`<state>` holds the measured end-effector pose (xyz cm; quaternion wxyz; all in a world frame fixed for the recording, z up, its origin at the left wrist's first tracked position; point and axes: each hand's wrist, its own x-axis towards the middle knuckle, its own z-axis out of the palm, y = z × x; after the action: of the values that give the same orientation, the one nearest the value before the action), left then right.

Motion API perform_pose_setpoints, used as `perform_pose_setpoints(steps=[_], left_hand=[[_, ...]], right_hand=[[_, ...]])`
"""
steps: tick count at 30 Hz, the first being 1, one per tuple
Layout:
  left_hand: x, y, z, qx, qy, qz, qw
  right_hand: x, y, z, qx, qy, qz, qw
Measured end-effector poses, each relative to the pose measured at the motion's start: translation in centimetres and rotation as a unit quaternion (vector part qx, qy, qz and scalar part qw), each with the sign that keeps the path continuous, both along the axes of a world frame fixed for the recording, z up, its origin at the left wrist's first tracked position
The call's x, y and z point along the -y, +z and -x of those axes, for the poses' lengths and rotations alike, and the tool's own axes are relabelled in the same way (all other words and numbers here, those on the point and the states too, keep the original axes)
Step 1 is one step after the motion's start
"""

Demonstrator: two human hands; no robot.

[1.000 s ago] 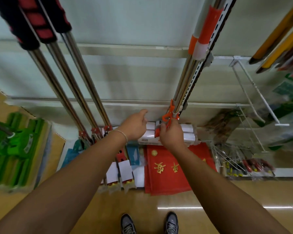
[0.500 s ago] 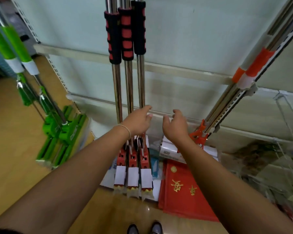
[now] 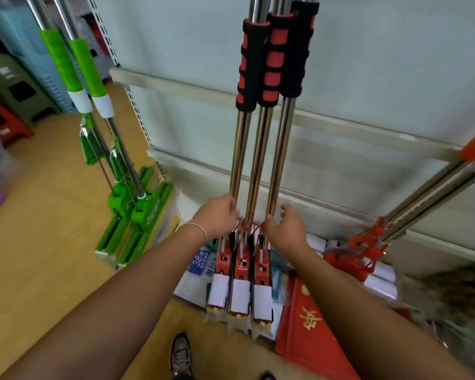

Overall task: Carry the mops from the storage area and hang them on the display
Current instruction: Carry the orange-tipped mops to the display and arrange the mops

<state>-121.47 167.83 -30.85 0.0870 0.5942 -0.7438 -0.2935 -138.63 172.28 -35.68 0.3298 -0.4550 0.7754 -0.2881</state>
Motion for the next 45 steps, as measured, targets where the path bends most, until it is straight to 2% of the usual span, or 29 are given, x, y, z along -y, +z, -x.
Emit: perform_pose_setpoints(steps=[3,11,16,20,25,29,39,45], left_hand=[[2.2,-1.5,-1.4,0.003,-0.001,-0.034,0.999],[7.7,-6.0,-3.7,-0.092,-0.049,-0.145,0.984],[8.8,-7.5,-2.1,-0.128,-0.121,-0.151,0.973],[8.9,-9.4,-1.0,-0.185,-0.059,-0.179,0.964],[9.1,-11.0,-0.2,-0.233,-0.031,-0.206,0.95],[9.5,-11.6,0.2,-0.221,-0.056,-0.209,0.951],[7.8,-12.0,0.8,-0.216,-0.034,-0.169,0.961],[7.3,-11.7,-0.3,-0.22,-0.086,-0.189,0.953]], right_hand=[[0.4,-1.1,-1.0,0.012,-0.035,-0.032,0.999],[1.3,-4.9,-4.1,0.011,-0.132,-0.076,0.988],[1.5,-7.0,-4.4,0.012,-0.159,-0.093,0.983],[3.0,-9.0,-4.1,0.01,-0.152,-0.098,0.983],[4.5,-11.7,-3.2,-0.006,-0.124,-0.092,0.988],[4.7,-13.1,-2.4,-0.014,-0.104,-0.094,0.99],[4.3,-14.0,-1.9,-0.032,-0.08,-0.067,0.994],[3.1,-14.4,-2.6,-0.015,-0.068,-0.056,0.996]])
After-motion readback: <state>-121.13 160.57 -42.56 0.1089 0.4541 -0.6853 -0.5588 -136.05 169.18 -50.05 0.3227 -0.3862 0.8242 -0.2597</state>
